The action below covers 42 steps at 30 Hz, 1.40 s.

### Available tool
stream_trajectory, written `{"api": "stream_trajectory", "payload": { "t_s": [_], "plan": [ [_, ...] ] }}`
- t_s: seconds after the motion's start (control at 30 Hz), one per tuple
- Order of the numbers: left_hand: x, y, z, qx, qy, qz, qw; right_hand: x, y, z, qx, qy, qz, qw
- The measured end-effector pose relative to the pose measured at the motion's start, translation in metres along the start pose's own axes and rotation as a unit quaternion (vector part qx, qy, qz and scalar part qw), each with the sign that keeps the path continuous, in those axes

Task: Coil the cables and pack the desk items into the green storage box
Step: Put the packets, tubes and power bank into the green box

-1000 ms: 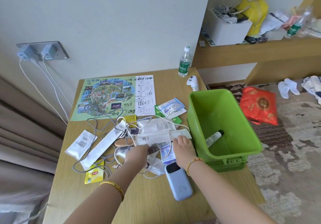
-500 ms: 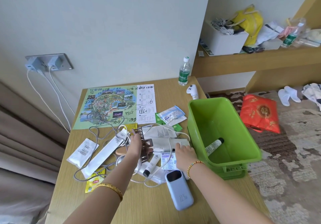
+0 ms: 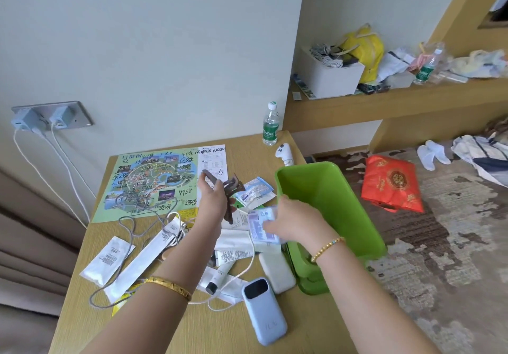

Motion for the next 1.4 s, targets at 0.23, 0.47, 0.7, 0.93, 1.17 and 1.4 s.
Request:
{"api": "stream_trajectory", "payload": {
  "t_s": [0.23, 0.47, 0.7, 0.93, 1.17, 1.4],
  "plan": [
    [0.100, -0.011, -0.047, 0.085, 0.184, 0.138, 0.970, -0.061, -0.108, -0.001, 0.169, -0.150, 0.109, 0.968],
    [0.178, 0.044, -0.090, 0.194, 0.287, 0.506, 0.790, -0.009, -0.154, -0.002, 0.216, -0.029, 0.017, 0.976],
    [0.193, 0.078, -0.083, 0.193, 0.296, 0.576, 0.737, 0.022, -0.163, 0.004, 0.221, 0.024, 0.025, 0.975],
    [0.182, 0.072, -0.079, 0.230, 0.304, 0.582, 0.718, 0.028, -0.143, 0.012, 0.171, 0.039, -0.015, 0.984],
    [0.116, 0.000, -0.051, 0.344, 0.118, 0.375, 0.853, -0.008, -0.070, 0.023, 0.028, -0.194, 0.055, 0.979],
    [-0.001, 0.033, 0.015, 0.300, 0.064, 0.458, 0.835, 0.033, 0.032, 0.016, -0.102, -0.187, 0.123, 0.969]
  ]
}}
Point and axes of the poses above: each hand's wrist, its own z-axis towards the middle knuckle, its own x-axis out of the palm, y = z × x, the point moved 6 cm from there along z, towards the middle knuckle, and after that the axes turned 14 degrees about -y, right-handed, at the moved point
